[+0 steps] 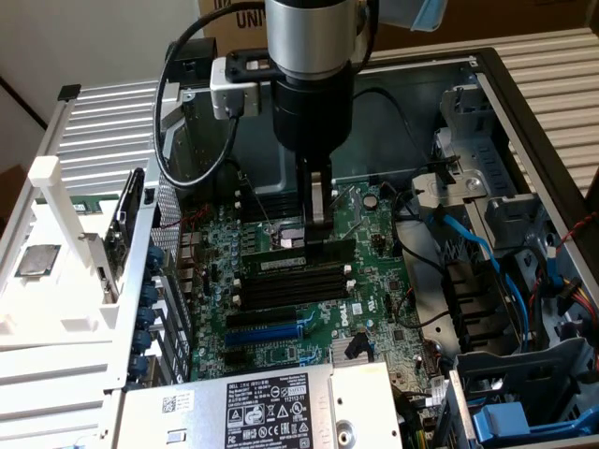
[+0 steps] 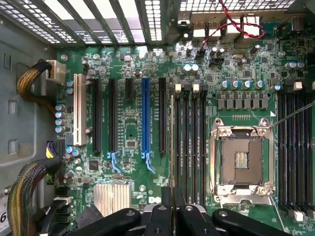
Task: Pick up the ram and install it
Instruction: 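Insert the ram into the slot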
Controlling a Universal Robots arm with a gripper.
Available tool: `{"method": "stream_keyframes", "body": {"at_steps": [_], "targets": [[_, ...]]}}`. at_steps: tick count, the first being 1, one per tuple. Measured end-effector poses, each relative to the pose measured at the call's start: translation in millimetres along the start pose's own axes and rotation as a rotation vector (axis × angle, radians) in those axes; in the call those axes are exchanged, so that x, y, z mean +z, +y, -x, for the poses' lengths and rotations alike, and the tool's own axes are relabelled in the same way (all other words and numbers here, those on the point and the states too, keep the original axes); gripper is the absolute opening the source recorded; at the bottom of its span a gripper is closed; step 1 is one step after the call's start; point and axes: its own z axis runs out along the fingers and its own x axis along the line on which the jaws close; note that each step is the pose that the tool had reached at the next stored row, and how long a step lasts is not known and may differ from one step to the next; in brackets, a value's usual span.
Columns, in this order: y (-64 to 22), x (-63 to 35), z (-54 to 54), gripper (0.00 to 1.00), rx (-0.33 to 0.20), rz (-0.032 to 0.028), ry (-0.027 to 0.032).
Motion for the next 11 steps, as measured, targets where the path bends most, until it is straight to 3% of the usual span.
{"method": "stream_keyframes", "body": {"at_steps": [4, 11], "targets": [[6.6, 4.8, 6.7, 0.12, 0.0, 0.0001, 0.0029], [6.3, 11.6, 14.6, 0.12, -0.01, -0.0003, 0.0055]]}}
